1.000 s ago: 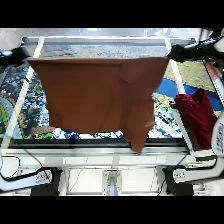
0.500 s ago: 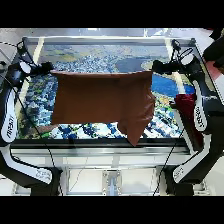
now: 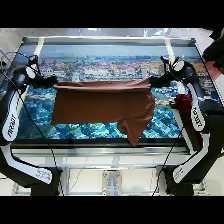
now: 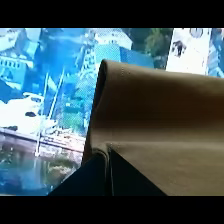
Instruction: Fold the shirts.
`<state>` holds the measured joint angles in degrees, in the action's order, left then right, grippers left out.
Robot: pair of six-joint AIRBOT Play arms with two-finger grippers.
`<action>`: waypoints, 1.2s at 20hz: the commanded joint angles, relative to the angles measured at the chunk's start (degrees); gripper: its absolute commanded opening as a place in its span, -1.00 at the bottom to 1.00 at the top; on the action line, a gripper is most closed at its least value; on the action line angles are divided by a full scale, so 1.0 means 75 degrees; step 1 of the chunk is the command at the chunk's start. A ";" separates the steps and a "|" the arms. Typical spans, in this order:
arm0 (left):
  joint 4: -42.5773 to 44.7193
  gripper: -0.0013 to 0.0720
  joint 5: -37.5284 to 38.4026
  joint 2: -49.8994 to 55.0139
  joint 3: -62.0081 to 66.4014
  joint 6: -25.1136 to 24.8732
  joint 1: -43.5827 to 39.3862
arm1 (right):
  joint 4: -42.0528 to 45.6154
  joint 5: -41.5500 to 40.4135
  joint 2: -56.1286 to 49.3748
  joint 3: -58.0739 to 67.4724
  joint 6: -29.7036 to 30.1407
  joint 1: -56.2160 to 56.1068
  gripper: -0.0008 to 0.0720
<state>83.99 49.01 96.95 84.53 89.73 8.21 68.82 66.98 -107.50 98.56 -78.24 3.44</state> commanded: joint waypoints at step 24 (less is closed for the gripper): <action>-0.2684 0.63 0.0265 -0.5263 -0.6822 0.2037 0.3107 | -0.3308 -0.0918 0.5890 -0.9139 0.0353 0.1938 0.37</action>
<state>78.54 55.44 63.57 47.37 102.19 26.61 59.48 72.25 -70.41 53.04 -76.29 16.60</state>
